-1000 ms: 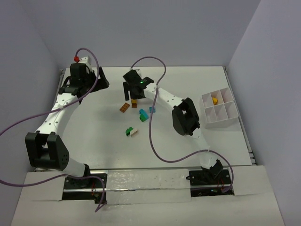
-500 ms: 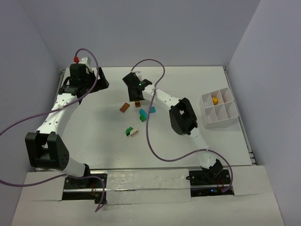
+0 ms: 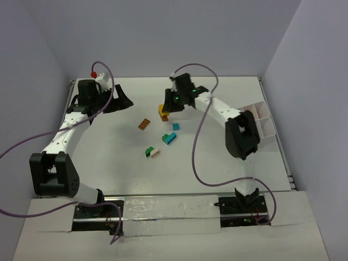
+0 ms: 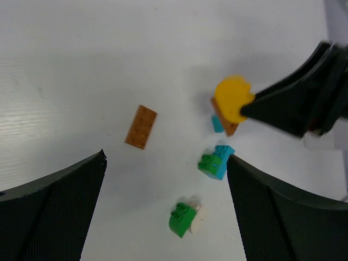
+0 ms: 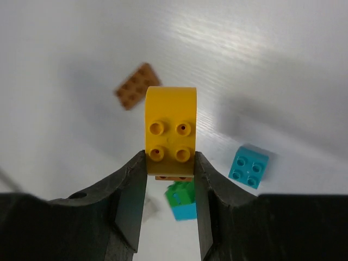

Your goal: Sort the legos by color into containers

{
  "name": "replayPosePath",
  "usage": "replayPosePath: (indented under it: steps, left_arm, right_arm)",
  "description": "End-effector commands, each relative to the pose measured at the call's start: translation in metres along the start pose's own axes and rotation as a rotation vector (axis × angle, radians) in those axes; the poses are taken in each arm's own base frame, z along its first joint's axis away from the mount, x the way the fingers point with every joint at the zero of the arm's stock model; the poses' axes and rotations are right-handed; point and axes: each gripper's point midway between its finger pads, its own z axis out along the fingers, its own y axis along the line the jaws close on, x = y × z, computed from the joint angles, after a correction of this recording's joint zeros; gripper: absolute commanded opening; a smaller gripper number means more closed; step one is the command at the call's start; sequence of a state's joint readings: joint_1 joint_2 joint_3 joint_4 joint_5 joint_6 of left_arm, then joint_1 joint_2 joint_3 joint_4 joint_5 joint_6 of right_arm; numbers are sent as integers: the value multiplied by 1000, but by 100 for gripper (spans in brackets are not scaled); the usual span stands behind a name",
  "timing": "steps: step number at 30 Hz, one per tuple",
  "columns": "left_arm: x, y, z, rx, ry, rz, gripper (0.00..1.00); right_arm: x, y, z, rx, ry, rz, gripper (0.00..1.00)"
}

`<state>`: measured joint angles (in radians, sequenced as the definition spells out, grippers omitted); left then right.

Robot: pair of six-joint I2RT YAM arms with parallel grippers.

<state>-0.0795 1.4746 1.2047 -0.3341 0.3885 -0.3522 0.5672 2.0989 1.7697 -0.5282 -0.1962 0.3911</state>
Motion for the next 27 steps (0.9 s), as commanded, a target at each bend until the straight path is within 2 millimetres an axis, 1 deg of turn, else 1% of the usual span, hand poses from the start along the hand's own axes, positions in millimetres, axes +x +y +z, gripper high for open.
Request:
replayPosePath:
  steps: [1,2,3,4,5,6,7,8,10,12,15,17,20,24,27]
  left_arm:
    - [-6,-60,-27,356,-49,67,98]
    - [-2,-73,-35,431,-44,73,97]
    - [0,-79,-38,472,-44,70,97]
    - [2,-85,-40,519,-48,52,97]
    - [3,-92,-43,569,-49,53,97]
    - [4,-103,-49,638,-42,41,97]
    - [11,-106,-51,660,-11,10,96]
    - [9,-117,-56,716,-25,31,96]
    - [11,-128,-58,757,-23,34,96]
    - [19,-146,-59,802,0,56,95]
    - [27,-165,-63,866,23,65,91]
    - [31,-171,-64,903,39,59,88]
    - [33,-179,-69,959,37,35,84]
    - [33,-178,-66,951,33,30,79]
    - [36,-177,-60,934,51,30,78]
  right_arm:
    - [-76,30,-110,-454,-236,-39,0]
    - [-64,38,-129,-565,-205,-34,0]
    - [-63,40,-140,-608,-206,-37,0]
    - [-57,45,-155,-688,-184,-62,0]
    - [-54,48,-160,-719,-172,-79,0]
    - [-46,51,-163,-744,-150,-83,0]
    - [-46,56,-170,-775,-155,-105,0]
    - [-37,62,-177,-817,-136,-99,0]
    - [-31,69,-185,-867,-127,-89,0]
    - [-23,78,-195,-933,-100,-87,0]
    - [-21,90,-209,-1014,-117,-100,0]
    - [-15,92,-212,-1039,-88,-51,0]
    - [-13,96,-219,-1067,-88,-62,0]
    - [-9,100,-225,-1095,-85,-79,0]
    - [-7,103,-231,-1119,-72,-66,0]
